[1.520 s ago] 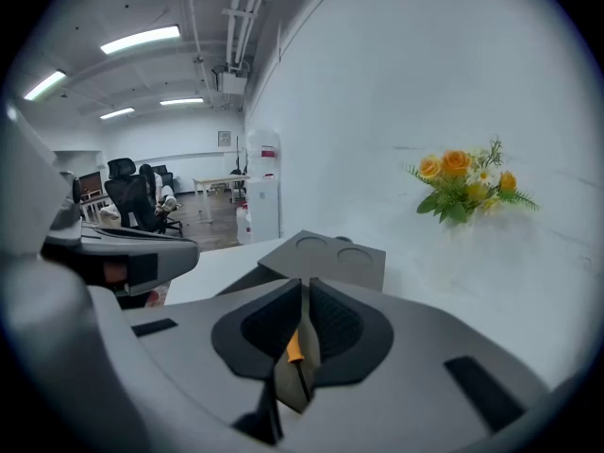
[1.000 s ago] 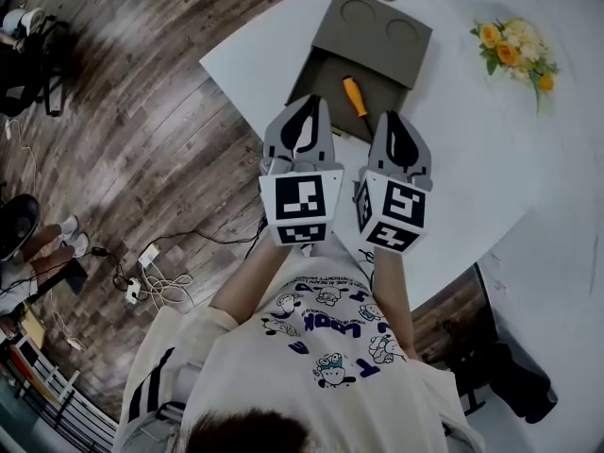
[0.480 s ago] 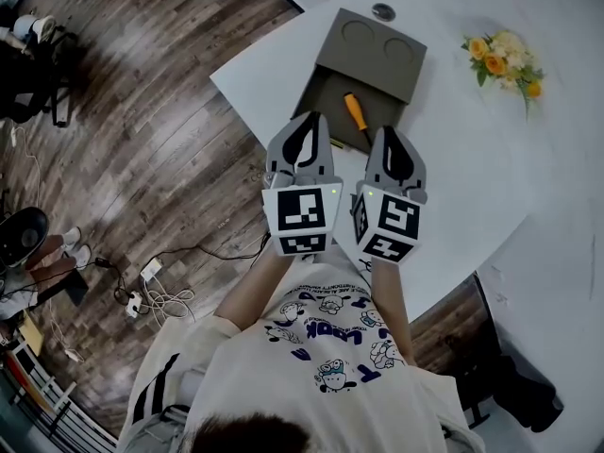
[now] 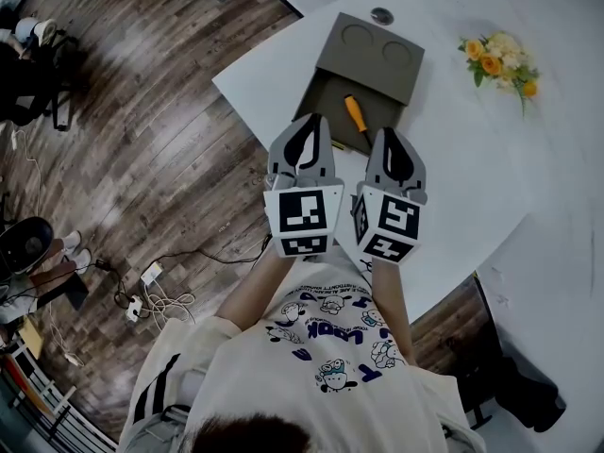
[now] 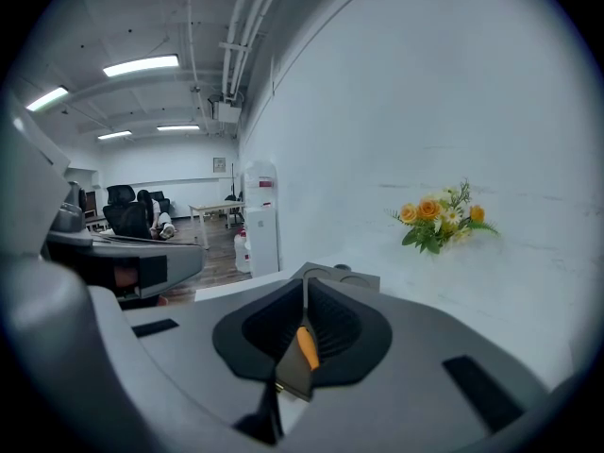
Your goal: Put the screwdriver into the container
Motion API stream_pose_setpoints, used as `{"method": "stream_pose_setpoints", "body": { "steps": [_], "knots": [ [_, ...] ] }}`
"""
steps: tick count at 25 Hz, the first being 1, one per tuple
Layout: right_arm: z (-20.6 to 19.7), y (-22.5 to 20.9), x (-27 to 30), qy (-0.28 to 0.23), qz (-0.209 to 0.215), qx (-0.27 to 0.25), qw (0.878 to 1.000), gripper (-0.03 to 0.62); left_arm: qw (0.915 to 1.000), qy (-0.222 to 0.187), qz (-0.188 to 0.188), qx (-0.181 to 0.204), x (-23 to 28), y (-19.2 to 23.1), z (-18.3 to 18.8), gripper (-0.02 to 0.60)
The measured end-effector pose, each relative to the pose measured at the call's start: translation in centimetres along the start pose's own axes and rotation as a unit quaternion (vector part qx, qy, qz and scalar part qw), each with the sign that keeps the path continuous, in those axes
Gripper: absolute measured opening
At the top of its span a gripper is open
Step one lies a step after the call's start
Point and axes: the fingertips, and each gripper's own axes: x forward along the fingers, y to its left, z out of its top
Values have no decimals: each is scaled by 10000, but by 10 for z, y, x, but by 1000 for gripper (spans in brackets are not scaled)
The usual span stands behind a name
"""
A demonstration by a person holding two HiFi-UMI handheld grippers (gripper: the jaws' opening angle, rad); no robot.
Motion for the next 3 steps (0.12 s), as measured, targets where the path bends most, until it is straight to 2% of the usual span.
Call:
{"method": "stream_pose_setpoints", "body": {
  "steps": [3],
  "knots": [
    [1,2,3,-102,-2,-25,9999,37,10000,-15,-3,0,1,2,-3,23]
  ]
}}
